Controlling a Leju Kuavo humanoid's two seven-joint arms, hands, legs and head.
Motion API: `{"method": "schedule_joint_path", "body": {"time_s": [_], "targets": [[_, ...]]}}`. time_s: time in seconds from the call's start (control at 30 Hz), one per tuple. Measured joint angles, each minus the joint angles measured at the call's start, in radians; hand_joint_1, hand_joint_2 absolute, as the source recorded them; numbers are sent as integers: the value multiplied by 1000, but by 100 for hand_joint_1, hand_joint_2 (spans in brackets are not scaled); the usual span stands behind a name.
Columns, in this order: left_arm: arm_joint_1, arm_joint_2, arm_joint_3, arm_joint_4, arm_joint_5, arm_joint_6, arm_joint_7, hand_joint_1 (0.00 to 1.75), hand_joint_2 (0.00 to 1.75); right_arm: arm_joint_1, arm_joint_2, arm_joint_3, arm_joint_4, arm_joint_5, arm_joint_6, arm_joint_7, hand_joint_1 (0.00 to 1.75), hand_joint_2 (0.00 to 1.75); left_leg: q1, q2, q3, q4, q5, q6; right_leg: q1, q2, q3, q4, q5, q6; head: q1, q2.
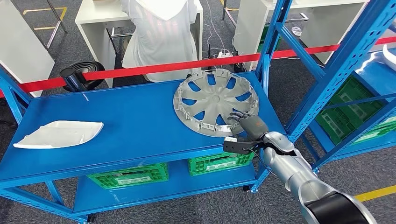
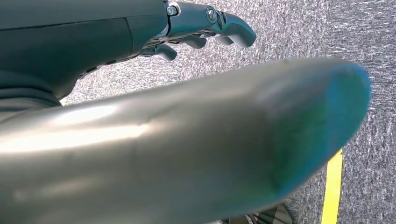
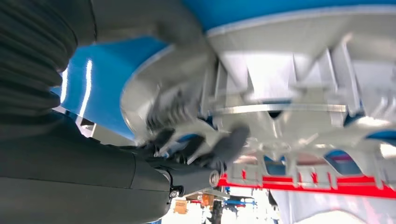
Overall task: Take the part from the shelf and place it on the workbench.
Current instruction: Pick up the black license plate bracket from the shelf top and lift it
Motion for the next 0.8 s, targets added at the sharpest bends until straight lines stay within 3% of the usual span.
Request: {"method": "schedule_joint_path", "body": {"time_s": [0.8], "targets": [[-1, -5, 4, 2, 25, 9, -3, 0, 0, -19, -10, 3, 5, 24, 48, -2, 175, 175, 0, 1, -1, 0, 0, 0, 0, 1, 0, 0, 0, 0, 0, 0]]}}
